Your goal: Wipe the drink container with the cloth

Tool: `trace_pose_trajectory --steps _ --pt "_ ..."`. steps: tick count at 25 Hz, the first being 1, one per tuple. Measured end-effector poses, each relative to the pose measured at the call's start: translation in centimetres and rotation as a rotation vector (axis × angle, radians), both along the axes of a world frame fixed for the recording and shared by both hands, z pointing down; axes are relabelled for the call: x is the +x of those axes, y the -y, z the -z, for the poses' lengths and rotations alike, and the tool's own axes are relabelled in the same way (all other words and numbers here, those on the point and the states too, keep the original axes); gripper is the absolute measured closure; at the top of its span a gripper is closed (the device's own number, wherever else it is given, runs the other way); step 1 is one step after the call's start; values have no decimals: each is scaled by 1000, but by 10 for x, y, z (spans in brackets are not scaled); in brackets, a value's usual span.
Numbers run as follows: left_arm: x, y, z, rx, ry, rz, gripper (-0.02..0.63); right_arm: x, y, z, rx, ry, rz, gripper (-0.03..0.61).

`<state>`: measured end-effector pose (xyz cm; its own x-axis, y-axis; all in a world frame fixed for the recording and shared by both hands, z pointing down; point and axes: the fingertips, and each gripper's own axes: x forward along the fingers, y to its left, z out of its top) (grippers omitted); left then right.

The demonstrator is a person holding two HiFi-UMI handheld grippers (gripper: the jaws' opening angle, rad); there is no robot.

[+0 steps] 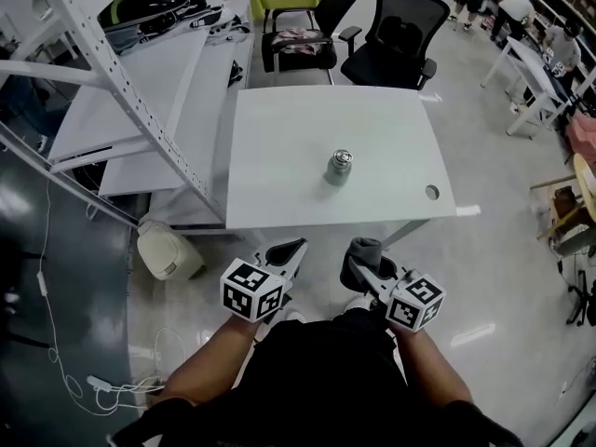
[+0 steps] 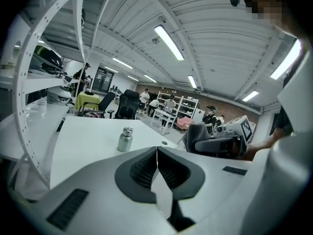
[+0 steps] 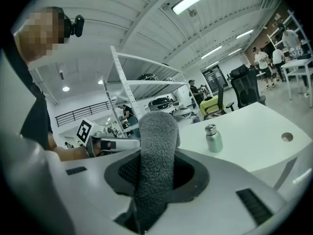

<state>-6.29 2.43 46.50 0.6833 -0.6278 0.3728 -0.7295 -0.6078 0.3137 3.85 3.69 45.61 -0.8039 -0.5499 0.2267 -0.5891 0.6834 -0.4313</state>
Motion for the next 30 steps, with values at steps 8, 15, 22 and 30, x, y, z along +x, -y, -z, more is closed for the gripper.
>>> trace_pose_trajectory --steps 8,15,22,30 --pt "13 -12 -1 5 31 -4 597 16 -14 -6 4 -51 -36 465" --pt "22 -19 5 25 40 -53 597 21 -17 -1 24 -48 -66 465" --pt "27 -27 7 31 38 -60 597 30 -22 2 30 -64 -85 465" --pt "23 -31 7 36 40 -51 597 30 -24 3 33 -70 -88 465"
